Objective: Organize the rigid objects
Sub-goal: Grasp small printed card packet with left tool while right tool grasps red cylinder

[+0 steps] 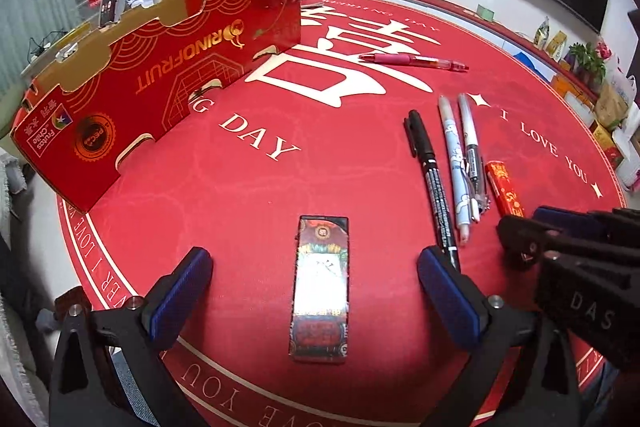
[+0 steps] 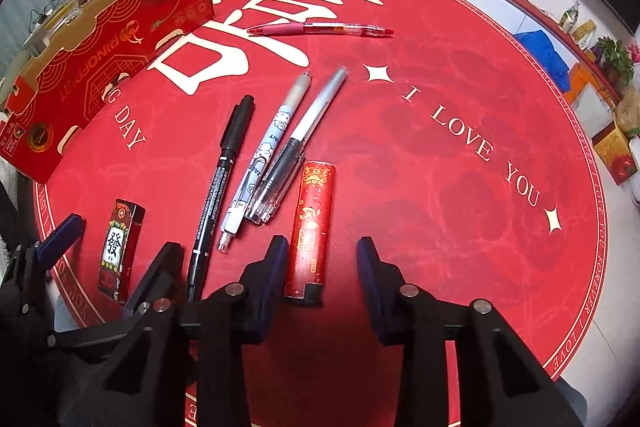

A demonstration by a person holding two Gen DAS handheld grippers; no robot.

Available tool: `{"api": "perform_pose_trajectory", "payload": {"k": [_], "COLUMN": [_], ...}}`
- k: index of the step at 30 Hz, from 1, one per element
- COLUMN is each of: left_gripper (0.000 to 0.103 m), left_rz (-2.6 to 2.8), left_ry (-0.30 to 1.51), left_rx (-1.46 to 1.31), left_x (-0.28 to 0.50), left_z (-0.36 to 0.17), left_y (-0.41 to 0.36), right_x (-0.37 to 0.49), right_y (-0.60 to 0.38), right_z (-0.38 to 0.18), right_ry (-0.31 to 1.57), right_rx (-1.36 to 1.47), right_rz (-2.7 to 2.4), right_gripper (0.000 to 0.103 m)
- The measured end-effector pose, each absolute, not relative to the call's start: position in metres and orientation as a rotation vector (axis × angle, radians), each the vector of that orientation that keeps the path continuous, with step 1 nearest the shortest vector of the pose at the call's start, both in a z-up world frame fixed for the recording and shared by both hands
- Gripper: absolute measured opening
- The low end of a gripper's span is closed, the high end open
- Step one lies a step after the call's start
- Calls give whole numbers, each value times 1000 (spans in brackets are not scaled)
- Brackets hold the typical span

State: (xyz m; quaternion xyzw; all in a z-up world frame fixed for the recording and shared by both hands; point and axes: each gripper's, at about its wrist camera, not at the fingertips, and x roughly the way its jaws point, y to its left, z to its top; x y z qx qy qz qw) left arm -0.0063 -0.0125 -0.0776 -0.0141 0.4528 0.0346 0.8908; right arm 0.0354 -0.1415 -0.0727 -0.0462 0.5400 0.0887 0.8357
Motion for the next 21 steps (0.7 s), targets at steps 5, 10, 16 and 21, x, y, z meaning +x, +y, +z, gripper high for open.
{"api": "perform_pose_trajectory", "payload": {"k": [5,10,16,21], "left_gripper": [79,26,26,26], "left_rz": [14,-81,-93,-90], "left_ry": [959,992,956,913], "left_rx": [-6,-32,-35,0], "left_x": [-9,-13,-27,-32], "left_z": [-73,-63,-47,-33], "left_y": [-22,-21,-15,-18], "right_x": [32,19,3,-2], "right_y": [-153,-176,-196,-200], "right_z": [-70,-60,-49,-46], "right_ry": [1171,1147,1110,1099], "right_rx": [-17,78,141,155], "right_rz": [225,227,220,222], "right_gripper": [20,20,20,20]}}
